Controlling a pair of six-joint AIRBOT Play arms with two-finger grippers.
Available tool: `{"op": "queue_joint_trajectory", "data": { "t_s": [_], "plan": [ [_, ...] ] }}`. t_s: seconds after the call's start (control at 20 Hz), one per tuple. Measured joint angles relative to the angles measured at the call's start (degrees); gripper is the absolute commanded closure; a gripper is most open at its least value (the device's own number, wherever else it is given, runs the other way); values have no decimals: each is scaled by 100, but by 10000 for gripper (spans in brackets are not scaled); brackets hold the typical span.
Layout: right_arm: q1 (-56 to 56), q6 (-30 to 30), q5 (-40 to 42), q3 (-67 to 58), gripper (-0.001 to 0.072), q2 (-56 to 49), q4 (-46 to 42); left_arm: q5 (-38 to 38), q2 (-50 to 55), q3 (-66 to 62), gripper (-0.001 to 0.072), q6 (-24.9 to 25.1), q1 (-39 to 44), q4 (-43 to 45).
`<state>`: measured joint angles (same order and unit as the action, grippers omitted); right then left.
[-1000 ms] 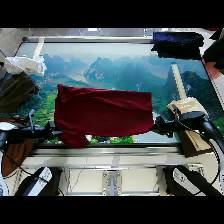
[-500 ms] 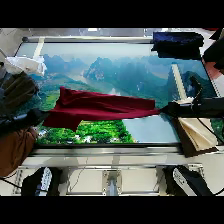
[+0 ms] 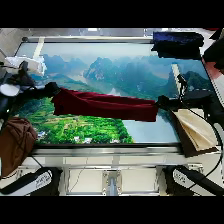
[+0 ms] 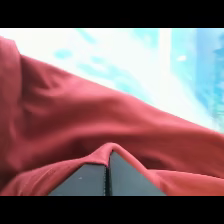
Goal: Fold the shirts.
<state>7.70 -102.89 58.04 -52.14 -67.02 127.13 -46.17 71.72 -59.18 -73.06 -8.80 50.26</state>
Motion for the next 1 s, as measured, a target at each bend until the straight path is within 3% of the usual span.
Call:
{"op": "queue_joint_trajectory", "data": {
  "t_s": [0.25, 0.3, 0.35, 0.4, 0.45, 0.5, 0.75, 1.0],
  "plan": [
    [-63, 52, -780, -223, 692, -885, 31, 474, 1353, -544, 694, 26, 216, 122],
    [-76, 59, -922, -254, 617, -1034, 44, 566, 1499, -584, 679, 39, 258, 155],
    [-83, 66, -1023, -267, 473, -1154, 44, 702, 1622, -616, 574, 68, 299, 155],
    [-87, 74, -1108, -278, 306, -1257, 37, 820, 1705, -638, 394, 94, 328, 153],
    [-87, 105, -1222, -295, 255, -1322, 48, 918, 1770, -662, 190, 105, 356, 153],
    [-87, 155, -1266, -304, 257, -1368, 42, 1010, 1810, -691, 144, 109, 374, 133],
    [-87, 289, -1117, -706, 261, -1362, -258, 1152, 1657, -780, 145, 138, 420, -199],
    [-87, 286, -208, -1788, 261, -1311, -1263, 1134, 1010, -800, 146, 151, 448, -350]
  ]
}}
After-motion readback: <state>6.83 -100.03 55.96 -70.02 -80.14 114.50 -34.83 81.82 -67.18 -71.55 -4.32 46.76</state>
